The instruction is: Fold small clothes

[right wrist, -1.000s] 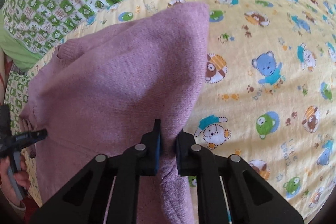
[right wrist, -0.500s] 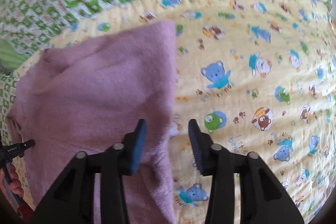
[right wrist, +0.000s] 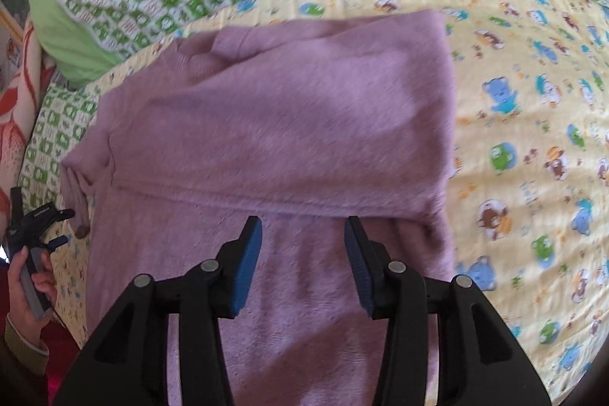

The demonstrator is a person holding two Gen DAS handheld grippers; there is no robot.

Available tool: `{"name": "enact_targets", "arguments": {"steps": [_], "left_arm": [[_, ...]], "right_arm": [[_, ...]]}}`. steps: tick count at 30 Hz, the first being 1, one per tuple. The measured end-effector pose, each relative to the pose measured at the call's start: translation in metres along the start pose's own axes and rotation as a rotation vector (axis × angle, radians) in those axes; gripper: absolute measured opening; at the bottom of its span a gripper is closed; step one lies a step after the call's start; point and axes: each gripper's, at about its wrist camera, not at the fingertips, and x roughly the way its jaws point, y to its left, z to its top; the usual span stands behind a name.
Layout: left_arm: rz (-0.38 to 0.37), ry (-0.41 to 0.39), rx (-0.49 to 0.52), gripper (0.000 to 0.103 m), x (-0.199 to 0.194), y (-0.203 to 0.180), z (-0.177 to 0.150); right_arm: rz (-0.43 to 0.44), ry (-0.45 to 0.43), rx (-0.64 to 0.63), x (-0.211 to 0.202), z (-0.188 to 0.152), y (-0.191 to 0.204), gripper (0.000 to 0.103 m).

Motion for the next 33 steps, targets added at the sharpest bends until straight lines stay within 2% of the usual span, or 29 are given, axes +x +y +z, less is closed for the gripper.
{"name": "enact_targets", "arguments": {"steps": [1,2,4,7,9,10,12,14,16,18,19,21,22,24,27,29,31,33], "left_arm": [[-0.042,0.008,-0.001,0.011,0.002,0.0,0.004],[-0.046,-0.011,0.007,0.008,-0.004,-0.003,0.007],[-0.069,-0.051,0.057,0.007,-0.025,-0.006,0.007],[-0.22,-0.124,0.172,0.006,-0.086,-0.051,-0.001],[-0.36,-0.153,0.299,0.006,-0.131,-0.104,-0.016],[-0.452,-0.153,0.381,0.006,-0.154,-0.14,-0.03],[-0.588,-0.14,0.528,0.006,-0.184,-0.201,-0.065],[-0.682,-0.131,0.648,0.007,-0.202,-0.25,-0.105],[-0.707,-0.104,0.773,0.013,-0.194,-0.295,-0.141],[-0.634,-0.051,0.854,0.027,-0.164,-0.321,-0.161],[-0.582,-0.031,0.878,0.028,-0.148,-0.325,-0.166],[-0.51,-0.011,0.885,0.034,-0.129,-0.306,-0.167],[-0.485,-0.006,0.871,0.037,-0.12,-0.286,-0.163],[-0.413,-0.012,0.835,0.053,-0.105,-0.236,-0.15],[-0.252,-0.032,0.801,0.054,-0.08,-0.172,-0.135],[-0.095,-0.048,0.79,0.054,-0.053,-0.139,-0.123],[-0.014,-0.058,0.757,0.054,-0.032,-0.12,-0.111],[0.003,-0.055,0.721,0.054,-0.019,-0.111,-0.099]], "right_arm": [[0.009,0.009,-0.004,0.002,-0.003,0.003,0.046],[0.015,0.013,-0.009,0.005,-0.002,0.007,0.046],[0.029,0.008,-0.026,0.006,-0.003,0.013,0.046],[0.042,-0.012,-0.032,0.002,-0.004,0.019,0.046],[0.043,-0.022,-0.026,-0.001,-0.004,0.018,0.046],[0.043,-0.03,-0.016,-0.004,-0.005,0.017,0.046],[0.041,-0.043,0.003,-0.01,-0.005,0.015,0.046],[0.036,-0.062,0.02,-0.018,-0.004,0.012,0.046],[0.023,-0.077,0.027,-0.026,-0.004,0.007,0.046],[0.008,-0.082,0.039,-0.032,-0.004,0.001,0.046],[0.005,-0.08,0.05,-0.034,-0.004,-0.004,0.046],[0.005,-0.073,0.069,-0.035,-0.005,-0.01,0.046],[0.0,-0.069,0.074,-0.034,-0.005,-0.012,0.046],[0.006,-0.063,0.075,-0.029,-0.004,-0.013,0.046],[0.025,-0.047,0.061,-0.017,0.0,-0.005,0.046],[0.027,-0.045,0.034,-0.007,0.007,0.004,0.047],[0.014,-0.06,-0.006,0.002,0.016,0.015,0.054],[-0.042,-0.087,-0.087,0.01,0.025,0.029,0.062]]}}
